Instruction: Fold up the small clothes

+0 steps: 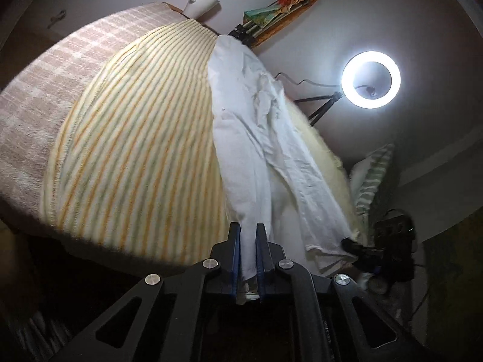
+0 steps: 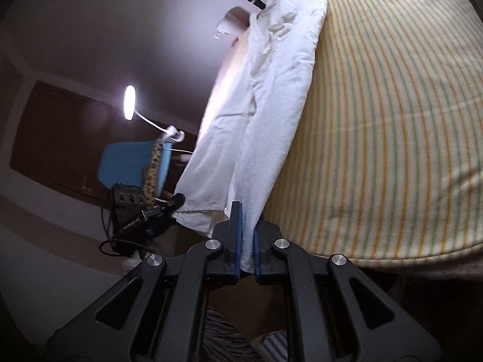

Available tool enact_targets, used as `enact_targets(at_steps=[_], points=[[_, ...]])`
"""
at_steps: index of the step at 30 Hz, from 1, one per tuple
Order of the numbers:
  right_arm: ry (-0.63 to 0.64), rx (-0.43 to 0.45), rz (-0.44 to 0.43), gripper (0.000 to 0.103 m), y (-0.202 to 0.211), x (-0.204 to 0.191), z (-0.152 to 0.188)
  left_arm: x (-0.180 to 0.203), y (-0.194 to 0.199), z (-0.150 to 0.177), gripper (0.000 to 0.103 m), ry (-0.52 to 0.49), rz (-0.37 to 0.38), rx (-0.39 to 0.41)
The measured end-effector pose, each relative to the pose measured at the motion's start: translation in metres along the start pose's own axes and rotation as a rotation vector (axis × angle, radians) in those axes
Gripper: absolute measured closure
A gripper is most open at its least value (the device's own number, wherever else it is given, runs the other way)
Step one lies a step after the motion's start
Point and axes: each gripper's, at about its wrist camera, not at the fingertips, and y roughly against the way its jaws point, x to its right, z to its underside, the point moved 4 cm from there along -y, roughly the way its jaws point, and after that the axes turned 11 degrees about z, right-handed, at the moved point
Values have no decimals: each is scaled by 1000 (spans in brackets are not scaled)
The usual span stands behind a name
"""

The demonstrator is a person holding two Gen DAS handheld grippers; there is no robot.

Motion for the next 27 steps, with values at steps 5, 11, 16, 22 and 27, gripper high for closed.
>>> enact_targets(at_steps=[5,11,16,22,27], points=[[23,-75,158,96,-27,15,12,-22,-13,10,97,-29,-127,-39],[14,-91,194,96,-32,24,11,-10,-17,11,97,-121,-177,-54],[-39,-69,87,96,-24,26,6,-6,-16,4,97,-87,-115,-50],[-61,-13,-11,96,-14,15,-6,12,-12,-21,97,-96,-69,-22],[-52,39,-38,96,-6,3,-28,30,-17,-53,97,-121,-48,-7]])
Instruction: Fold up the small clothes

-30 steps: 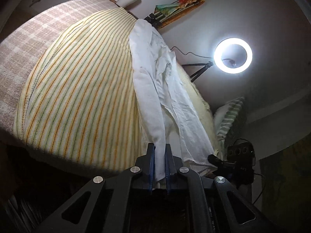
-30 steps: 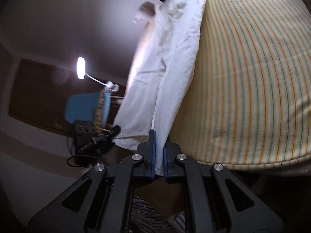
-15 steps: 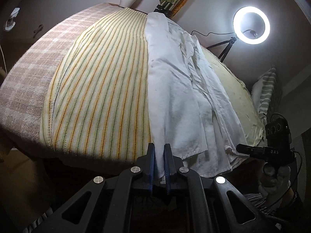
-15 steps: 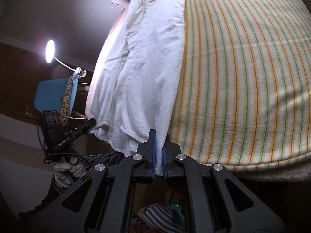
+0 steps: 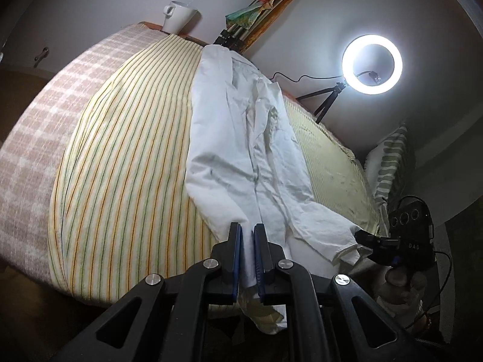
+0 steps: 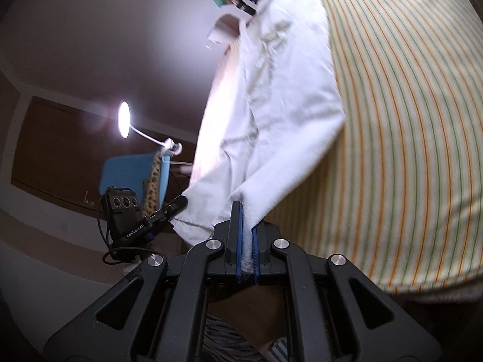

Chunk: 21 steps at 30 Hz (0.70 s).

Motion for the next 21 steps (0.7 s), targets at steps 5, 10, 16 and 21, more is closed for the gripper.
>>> enact_targets(at_steps=[5,10,16,21], points=[[2,45,-5,96,-7,-13,-33,6,-11,-39,99,-22,-18,22],[-7,70,16,96,-21,-15,-64,0,-27,-77,101,-26,-50,51],[-14,69,35,96,-34,-12,-87,-15,-23,-96,90,-15,-69,67],[-52,81,55,96,-40,0,-106,-31,15,-111,80,49,-66,188]])
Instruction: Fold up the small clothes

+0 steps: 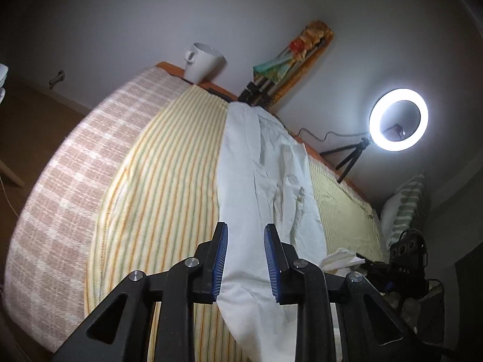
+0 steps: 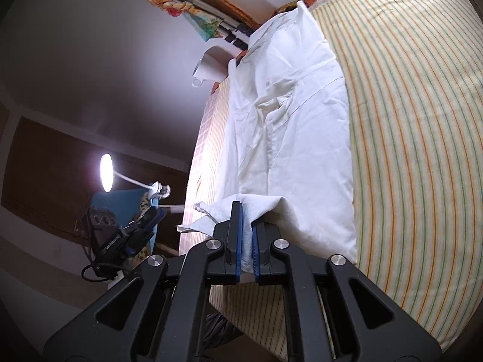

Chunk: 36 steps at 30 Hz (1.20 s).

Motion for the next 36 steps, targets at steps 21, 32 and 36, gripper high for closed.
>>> enact_targets(at_steps=[21,32,36], points=[[-28,57,63,35,2,32,-53,-18,-69,17,61,-87,-55,-146],[75,90,183,39,16,45,-48,-13,-106,14,56,-127,-80,-173],[198,53,255,42,-10,23,-43,-8,-120,11,59,-153,-92,-182]])
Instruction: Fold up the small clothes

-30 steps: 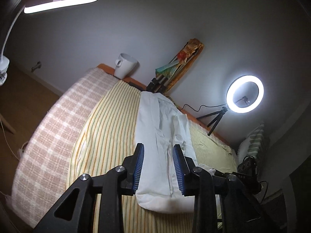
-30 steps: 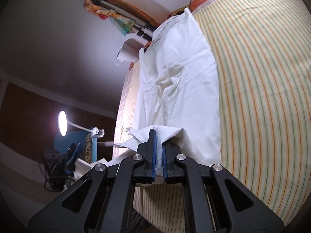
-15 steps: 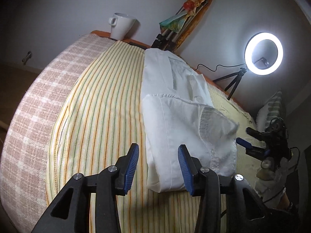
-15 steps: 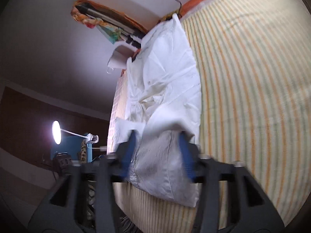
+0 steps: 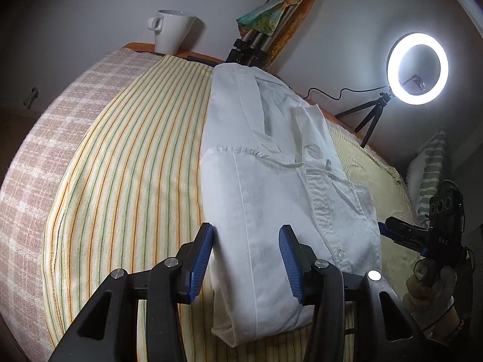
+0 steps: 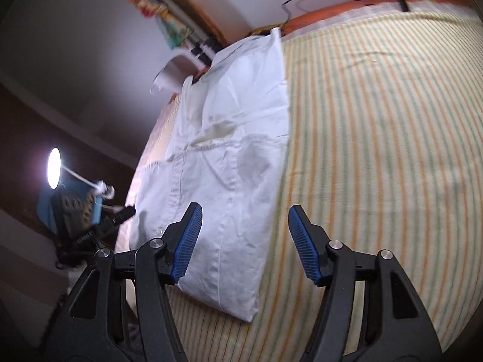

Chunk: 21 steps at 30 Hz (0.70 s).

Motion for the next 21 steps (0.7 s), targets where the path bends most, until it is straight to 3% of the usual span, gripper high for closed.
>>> enact_targets(at_steps=[2,3,9,11,13,16,18,20,21], points=[[69,-15,39,51,-9,-15,-1,4,-6,-2,59,-32,-9,-11],[95,-25,65,52,-14,-18,0,4,-10,-3,65,-37,-13,-18],[74,-33,103,53,-24,-9,1,-3,-12,-5,81,-26,16,-25],[71,-13,77,71,-20,-8,0,-3,-8,-6,84,-6,49,-19],[67,-8,63,81,-18,-6,0,-6,-3,-8,87,30,102,-12],[17,-1,-41,89,-12,0,-2,-6,6,-12,91,82,238,12],[-52,11,-219,93,-4,4,-4,-1,10,-17,92,85,330,11],[-76,34,-370,94,3,7,-8,3,10,-21,92,42,371,0],[-70,36,-396,94,3,7,-10,3,8,-23,92,18,371,-7]])
